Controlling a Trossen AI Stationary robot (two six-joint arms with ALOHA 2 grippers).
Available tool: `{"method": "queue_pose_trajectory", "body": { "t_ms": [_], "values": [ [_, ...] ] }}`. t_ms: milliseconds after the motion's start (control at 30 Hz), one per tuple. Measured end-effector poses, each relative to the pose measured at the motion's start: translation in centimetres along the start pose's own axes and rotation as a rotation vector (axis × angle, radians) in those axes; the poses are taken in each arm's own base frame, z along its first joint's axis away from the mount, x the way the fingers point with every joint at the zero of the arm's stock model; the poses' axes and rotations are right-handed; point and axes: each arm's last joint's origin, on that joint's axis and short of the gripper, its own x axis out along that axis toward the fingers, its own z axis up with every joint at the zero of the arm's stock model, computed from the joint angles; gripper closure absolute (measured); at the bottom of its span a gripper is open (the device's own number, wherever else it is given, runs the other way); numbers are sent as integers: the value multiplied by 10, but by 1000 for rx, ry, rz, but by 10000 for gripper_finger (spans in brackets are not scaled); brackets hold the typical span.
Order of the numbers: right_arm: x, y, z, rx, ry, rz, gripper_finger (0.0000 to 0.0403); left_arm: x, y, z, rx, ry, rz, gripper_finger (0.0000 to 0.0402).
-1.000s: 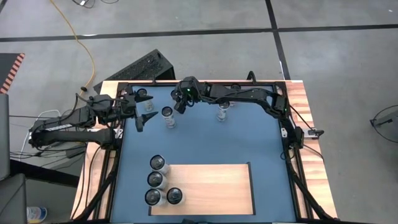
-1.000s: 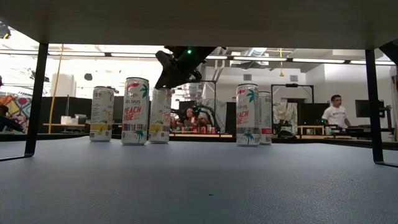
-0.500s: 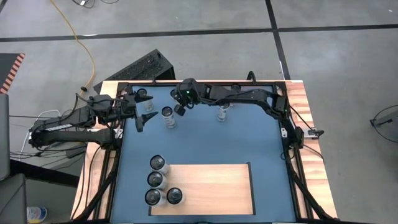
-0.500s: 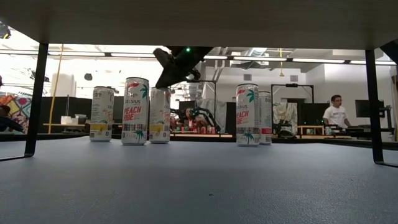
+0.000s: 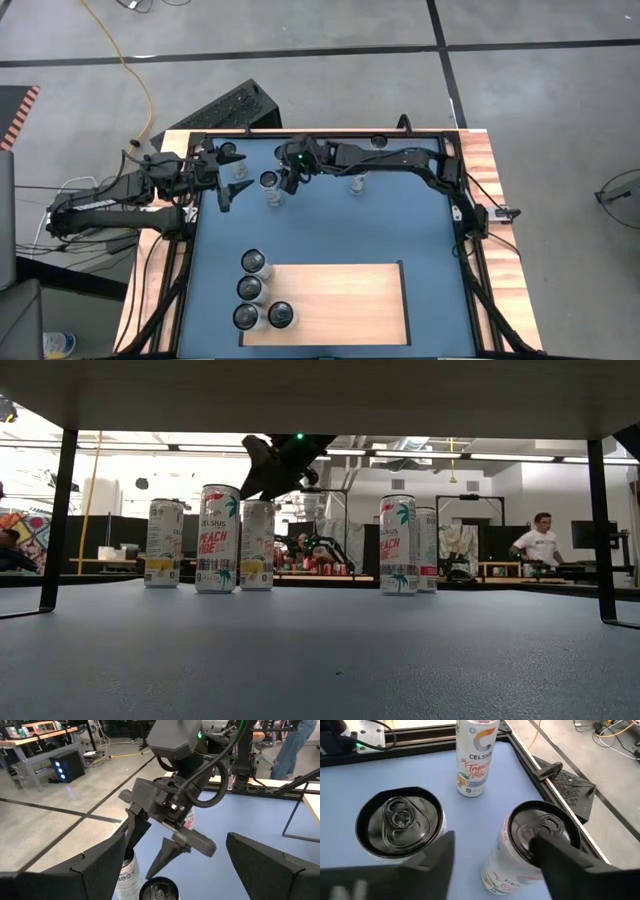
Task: Place canned beverage on shelf
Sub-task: Put the right white yellow soda can on the shelf aligned with the other white yellow soda can
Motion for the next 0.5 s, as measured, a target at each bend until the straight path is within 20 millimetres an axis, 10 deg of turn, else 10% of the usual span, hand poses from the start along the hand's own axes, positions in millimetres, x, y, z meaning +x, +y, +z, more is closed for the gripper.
{"method": "queue_pose_trajectory", "body": {
  "t_ms": [500],
  "values": [
    [-13,15,12,-44,10,-77,62,0,0,-1,7,11,1,68]
  ]
}}
